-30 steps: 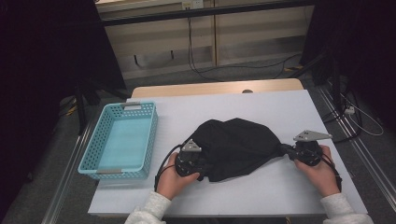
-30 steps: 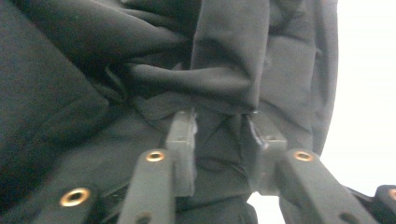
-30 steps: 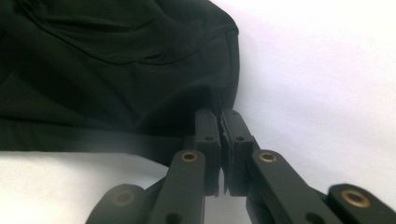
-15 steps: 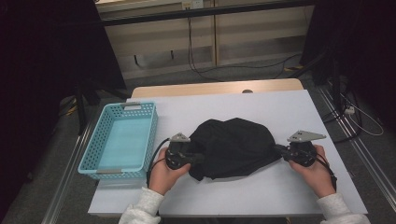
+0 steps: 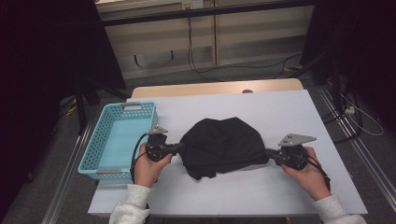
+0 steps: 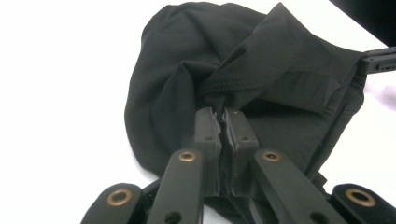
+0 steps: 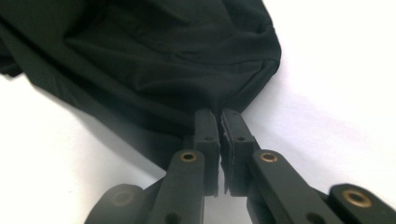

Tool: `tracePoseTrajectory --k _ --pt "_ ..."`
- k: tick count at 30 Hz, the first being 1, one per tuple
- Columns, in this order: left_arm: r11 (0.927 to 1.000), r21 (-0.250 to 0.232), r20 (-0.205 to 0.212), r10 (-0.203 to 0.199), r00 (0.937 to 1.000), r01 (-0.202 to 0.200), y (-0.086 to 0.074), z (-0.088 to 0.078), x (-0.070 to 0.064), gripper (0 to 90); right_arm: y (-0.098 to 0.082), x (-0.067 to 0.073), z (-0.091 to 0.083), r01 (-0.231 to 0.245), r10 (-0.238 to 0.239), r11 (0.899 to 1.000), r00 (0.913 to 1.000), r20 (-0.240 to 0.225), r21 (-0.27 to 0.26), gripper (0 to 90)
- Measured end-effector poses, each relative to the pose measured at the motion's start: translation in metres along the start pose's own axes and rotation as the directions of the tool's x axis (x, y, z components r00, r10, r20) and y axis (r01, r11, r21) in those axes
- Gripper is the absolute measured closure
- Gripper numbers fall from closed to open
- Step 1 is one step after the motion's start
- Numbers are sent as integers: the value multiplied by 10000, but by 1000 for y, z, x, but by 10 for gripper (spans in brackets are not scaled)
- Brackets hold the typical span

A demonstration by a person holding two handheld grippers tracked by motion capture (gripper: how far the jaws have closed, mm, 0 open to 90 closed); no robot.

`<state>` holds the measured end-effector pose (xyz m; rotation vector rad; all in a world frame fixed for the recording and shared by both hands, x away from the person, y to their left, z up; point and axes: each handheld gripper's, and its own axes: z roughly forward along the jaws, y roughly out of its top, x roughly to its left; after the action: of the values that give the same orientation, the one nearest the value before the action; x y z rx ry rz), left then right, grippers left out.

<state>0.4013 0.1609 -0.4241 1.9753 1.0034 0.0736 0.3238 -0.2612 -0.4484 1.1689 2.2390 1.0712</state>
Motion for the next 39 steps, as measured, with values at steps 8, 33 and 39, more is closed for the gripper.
tracePoseTrajectory --k 8,33,39 --pt "9986 350 60 392 9992 -394 -9 1 -12 611 -8 4 -4 222 -217 9995 9995 -225 227 858" --pt "9908 1159 275 677 9973 -705 -29 9 -31 593 -9 21 5 1105 -1100 9936 9937 -224 231 635" --pt "9860 1468 533 719 9960 -790 -30 15 -34 692 -17 12 9 733 -732 9968 9973 -33 323 805"
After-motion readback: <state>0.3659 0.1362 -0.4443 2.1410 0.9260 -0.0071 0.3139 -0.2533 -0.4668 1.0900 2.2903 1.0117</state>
